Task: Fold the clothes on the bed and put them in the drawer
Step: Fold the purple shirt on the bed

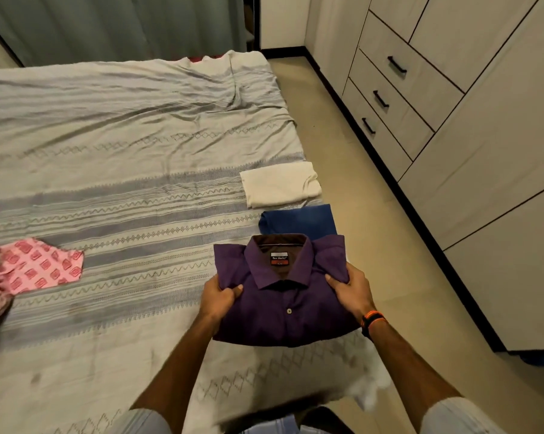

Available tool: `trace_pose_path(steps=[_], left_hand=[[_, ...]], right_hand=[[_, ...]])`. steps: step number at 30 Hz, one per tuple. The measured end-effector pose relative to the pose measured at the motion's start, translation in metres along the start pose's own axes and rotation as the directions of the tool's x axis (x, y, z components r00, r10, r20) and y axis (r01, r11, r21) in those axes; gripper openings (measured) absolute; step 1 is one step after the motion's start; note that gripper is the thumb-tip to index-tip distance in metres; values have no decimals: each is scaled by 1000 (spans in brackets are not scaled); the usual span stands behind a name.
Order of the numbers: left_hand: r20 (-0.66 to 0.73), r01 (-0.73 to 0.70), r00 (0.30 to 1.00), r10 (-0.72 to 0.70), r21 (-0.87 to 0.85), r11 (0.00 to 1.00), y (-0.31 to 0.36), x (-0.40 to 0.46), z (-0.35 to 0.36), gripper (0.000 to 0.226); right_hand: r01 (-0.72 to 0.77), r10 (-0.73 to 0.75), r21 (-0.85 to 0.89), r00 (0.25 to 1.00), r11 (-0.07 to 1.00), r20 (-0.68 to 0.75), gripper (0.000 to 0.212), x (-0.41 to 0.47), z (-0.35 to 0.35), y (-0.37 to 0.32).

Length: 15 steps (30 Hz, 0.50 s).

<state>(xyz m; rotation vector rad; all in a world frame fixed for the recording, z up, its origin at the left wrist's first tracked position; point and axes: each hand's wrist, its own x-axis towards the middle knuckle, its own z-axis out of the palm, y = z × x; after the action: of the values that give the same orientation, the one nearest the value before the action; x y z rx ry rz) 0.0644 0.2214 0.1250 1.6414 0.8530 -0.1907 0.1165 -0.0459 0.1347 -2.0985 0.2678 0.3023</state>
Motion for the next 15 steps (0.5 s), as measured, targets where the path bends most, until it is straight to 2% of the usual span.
trace_pose_path(steps=[4,15], left_hand=[[-9,9,1000,-9,-5,1000,29,36,10,26],[-77,42,996,-42,3,999,92,148,49,40]], right_hand=[[-7,7,-18,1000,1000,7,29,46,0,-17],[22,-20,-36,998,999,56,36,198,10,-46]])
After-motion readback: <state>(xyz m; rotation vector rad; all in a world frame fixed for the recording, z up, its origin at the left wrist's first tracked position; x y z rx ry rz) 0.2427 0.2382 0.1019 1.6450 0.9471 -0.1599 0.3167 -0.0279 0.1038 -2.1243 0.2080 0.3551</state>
